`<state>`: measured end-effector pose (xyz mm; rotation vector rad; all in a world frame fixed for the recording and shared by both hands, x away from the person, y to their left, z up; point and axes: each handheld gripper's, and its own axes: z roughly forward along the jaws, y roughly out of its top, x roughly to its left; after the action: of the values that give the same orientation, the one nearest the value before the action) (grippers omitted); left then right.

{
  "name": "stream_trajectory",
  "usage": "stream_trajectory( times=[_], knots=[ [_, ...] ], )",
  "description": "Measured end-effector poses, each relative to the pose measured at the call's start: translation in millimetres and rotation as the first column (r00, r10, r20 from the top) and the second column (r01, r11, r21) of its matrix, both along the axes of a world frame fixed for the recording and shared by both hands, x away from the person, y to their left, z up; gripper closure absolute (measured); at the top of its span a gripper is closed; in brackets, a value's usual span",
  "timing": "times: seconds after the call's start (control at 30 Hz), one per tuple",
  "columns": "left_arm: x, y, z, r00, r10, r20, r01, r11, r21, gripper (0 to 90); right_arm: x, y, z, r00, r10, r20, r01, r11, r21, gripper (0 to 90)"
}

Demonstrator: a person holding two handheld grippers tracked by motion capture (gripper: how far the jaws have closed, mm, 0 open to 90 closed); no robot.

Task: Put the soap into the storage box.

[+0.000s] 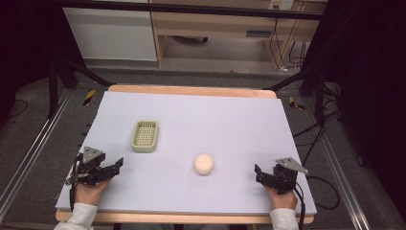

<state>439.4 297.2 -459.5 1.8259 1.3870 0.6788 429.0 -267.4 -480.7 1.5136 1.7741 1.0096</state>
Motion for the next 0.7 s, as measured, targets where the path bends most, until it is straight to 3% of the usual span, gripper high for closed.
stream_trajectory(
  times=[0.33,0.7],
  knots=[
    [-2.2,-10.2,2.0,0.9996,-0.026,0.006,0.026,0.9996,-0.009,28.9,-2.1,-1.3,1.9,0.9993,-0.016,0.033,0.016,0.9999,0.0,7.1],
    [-5.2,-23.0,5.9,0.9984,-0.055,0.008,0.055,0.9985,-0.002,27.3,0.1,0.2,-1.8,1.0,0.002,0.003,-0.002,1.0,-0.005,6.6]
  ],
)
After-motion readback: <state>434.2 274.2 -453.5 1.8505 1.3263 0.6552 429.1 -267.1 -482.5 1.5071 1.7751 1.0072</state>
